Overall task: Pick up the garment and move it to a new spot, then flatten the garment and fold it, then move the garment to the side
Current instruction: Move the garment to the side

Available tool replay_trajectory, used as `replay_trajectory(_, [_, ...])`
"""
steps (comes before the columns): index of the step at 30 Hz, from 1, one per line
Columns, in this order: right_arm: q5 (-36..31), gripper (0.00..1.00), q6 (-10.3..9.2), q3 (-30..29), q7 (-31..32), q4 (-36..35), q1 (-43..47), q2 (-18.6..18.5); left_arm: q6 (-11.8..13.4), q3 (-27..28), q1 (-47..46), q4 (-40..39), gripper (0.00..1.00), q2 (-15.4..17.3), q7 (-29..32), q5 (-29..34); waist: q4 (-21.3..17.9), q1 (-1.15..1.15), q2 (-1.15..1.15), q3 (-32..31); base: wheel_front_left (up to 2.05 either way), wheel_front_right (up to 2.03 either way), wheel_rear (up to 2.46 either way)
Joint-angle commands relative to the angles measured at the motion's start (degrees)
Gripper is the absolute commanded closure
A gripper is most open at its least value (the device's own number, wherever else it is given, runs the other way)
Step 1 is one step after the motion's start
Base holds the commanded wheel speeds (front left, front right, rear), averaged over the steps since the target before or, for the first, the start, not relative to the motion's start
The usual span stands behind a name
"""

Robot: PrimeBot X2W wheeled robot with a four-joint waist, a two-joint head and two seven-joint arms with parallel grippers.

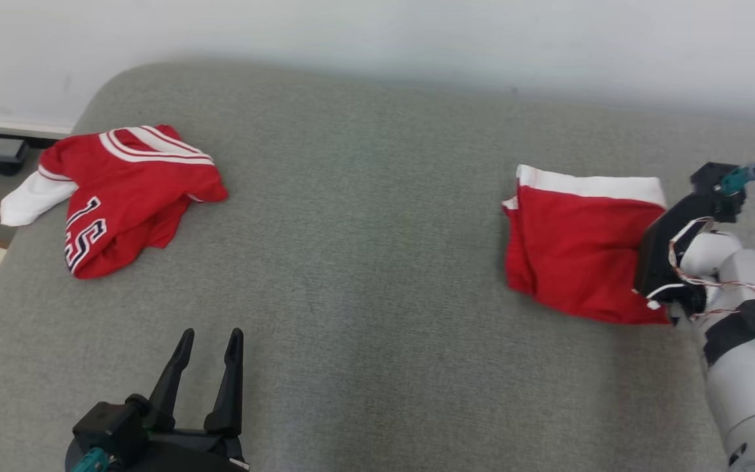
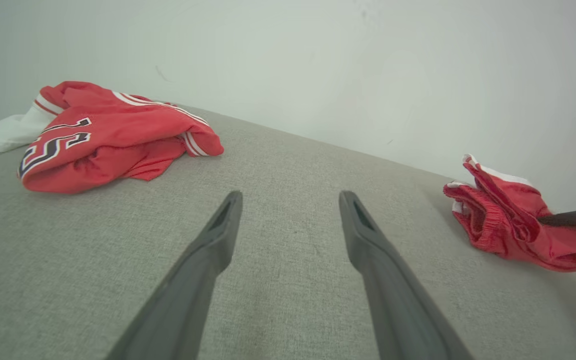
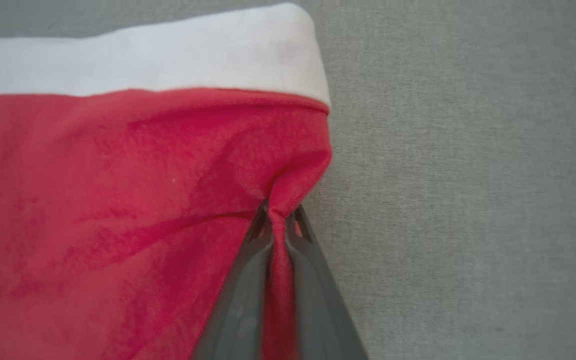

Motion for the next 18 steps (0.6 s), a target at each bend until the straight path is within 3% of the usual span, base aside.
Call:
replay_trajectory(1, [-0.3,1.0,-0.04,0.1,0.5,-0.8,0.6,-0.6,0.0,0.3,0.2,-0.3,0.0,0.4,-0.3,0.4,-1.5,0.0,0.0,0.2,0.0,0.0,0.0])
replay_trajectory(12, [3.2,1.0,-0.04,5.2,9.9,-8.4,4.9,-5.4,-0.1,0.9,-0.9,-1.3,0.0,0.9,-0.3,1.3,-6.2,0.0,0.0,2.0,0.0,0.0,0.0])
replay_trajectory(18, [5.0,1.0,-0.04,9.4,12.0,-13.1,6.9,-10.6,-0.2,1.0,-1.5,-1.5,0.0,1.2,-0.3,1.5,-7.5,0.0,0.0,3.3,0.0,0.0,0.0])
